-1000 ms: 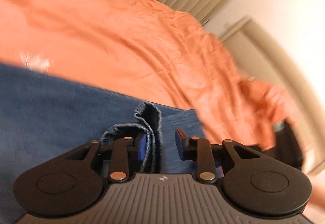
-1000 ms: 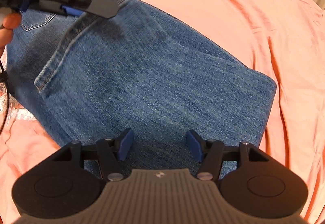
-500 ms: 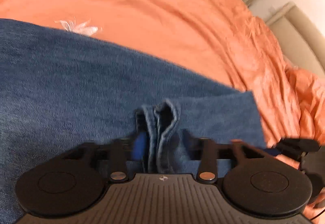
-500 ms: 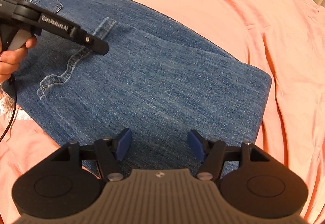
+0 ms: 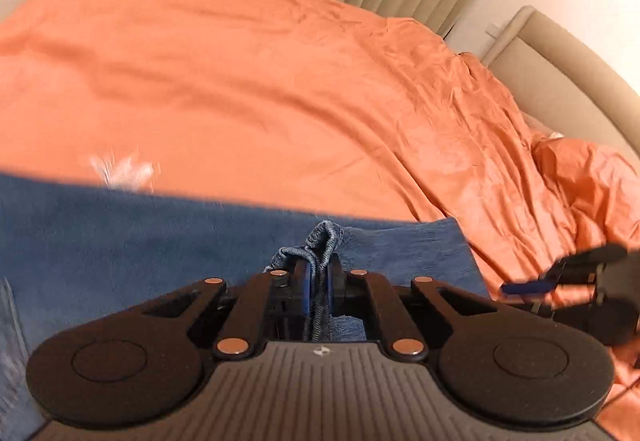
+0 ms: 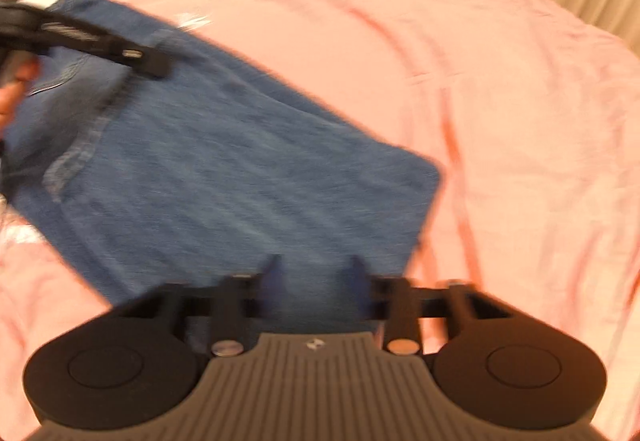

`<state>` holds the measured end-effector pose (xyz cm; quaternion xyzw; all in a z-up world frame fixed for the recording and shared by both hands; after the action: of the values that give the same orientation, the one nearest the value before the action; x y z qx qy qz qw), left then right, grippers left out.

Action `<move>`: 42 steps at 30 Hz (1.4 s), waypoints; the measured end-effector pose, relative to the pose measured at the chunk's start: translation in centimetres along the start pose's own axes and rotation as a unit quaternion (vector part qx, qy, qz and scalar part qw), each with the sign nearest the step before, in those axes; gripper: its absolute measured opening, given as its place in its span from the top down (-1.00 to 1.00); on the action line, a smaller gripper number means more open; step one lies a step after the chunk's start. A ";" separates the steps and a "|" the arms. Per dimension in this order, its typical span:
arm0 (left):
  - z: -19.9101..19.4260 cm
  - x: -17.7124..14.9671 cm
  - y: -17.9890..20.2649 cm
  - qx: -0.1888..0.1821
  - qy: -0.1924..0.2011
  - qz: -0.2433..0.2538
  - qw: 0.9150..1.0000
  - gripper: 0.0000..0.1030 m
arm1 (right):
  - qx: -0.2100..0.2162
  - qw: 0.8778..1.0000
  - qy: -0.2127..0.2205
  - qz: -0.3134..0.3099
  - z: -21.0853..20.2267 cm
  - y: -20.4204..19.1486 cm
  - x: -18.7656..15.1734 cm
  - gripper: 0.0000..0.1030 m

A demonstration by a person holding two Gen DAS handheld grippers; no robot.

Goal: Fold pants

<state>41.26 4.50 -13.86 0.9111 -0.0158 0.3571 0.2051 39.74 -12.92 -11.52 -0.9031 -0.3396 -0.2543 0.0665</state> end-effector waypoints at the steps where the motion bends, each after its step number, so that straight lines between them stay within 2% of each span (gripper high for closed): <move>1: 0.3 0.3 -0.1 0.007 -0.003 0.004 1.000 0.86 | -0.009 1.000 0.004 0.010 0.0 1.0 0.5 0.68; 4: 2.6 0.4 -0.6 0.037 -0.033 0.016 0.999 0.86 | -0.022 0.998 0.019 0.053 0.7 3.7 2.2 0.70; 7: 4.4 -0.9 -1.5 0.062 -0.050 0.019 0.997 0.85 | -0.038 0.996 0.030 0.071 2.6 5.0 3.7 0.79; 11: 5.7 -1.8 -2.2 0.060 -0.054 -0.003 0.997 0.85 | -0.036 0.996 0.018 0.083 6.1 5.7 4.7 0.93; 14: 6.0 -2.0 -2.8 0.054 -0.061 -0.013 0.997 0.83 | -0.051 0.995 -0.001 0.083 8.9 6.3 4.6 0.99; 18: 6.3 -1.6 -2.6 0.063 -0.071 -0.013 0.995 0.74 | -0.042 0.992 -0.009 0.116 11.2 7.2 3.9 1.00; 22: 5.2 -1.2 -1.8 0.072 -0.072 -0.012 0.995 0.50 | -0.032 0.992 -0.006 0.118 9.5 7.2 3.3 0.89; 26: 2.5 -2.2 -0.7 0.105 -0.093 0.020 0.990 0.49 | 0.004 0.993 -0.008 0.116 6.5 5.3 1.1 0.88; 30: -1.3 -4.0 0.9 0.079 -0.092 0.030 0.992 0.49 | 0.042 0.994 -0.012 0.099 2.4 2.4 -2.0 0.88; 32: -2.5 -4.8 1.7 0.082 -0.098 0.042 0.991 0.53 | 0.052 0.995 -0.019 0.084 1.2 1.1 -3.5 0.88; 33: -2.9 -5.4 2.0 0.085 -0.105 0.049 0.990 0.61 | 0.057 0.995 -0.025 0.081 0.9 0.4 -4.2 0.88; 37: -2.2 -7.1 2.7 0.100 -0.118 0.067 0.986 0.63 | 0.037 0.998 -0.031 0.045 0.6 -1.8 -6.4 0.89; 39: -1.2 -8.2 2.1 0.111 -0.124 0.057 0.984 0.54 | 0.031 0.998 -0.035 0.043 1.2 -2.2 -6.8 0.89; 41: -0.6 -9.0 1.3 0.113 -0.130 0.019 0.985 0.49 | 0.032 0.998 -0.043 0.042 2.8 -2.6 -7.3 0.90; 42: -0.5 -9.3 1.3 0.120 -0.125 0.024 0.985 0.41 | 0.033 0.997 -0.046 0.051 3.5 -2.7 -7.7 0.90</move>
<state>33.79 2.44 -19.16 0.9659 -0.0205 0.2448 0.0821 34.52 -14.31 -18.50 -0.9272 -0.3044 -0.1973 0.0933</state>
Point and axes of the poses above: each gripper's, at about its wrist camera, not at the fingertips, and z roughly the way its jaws point, y to its right, x to its top, the point moved 2 cm from there along z, roughly the way its jaws point, and after that the axes turned 1 degree about y, right-handed, at the moved point
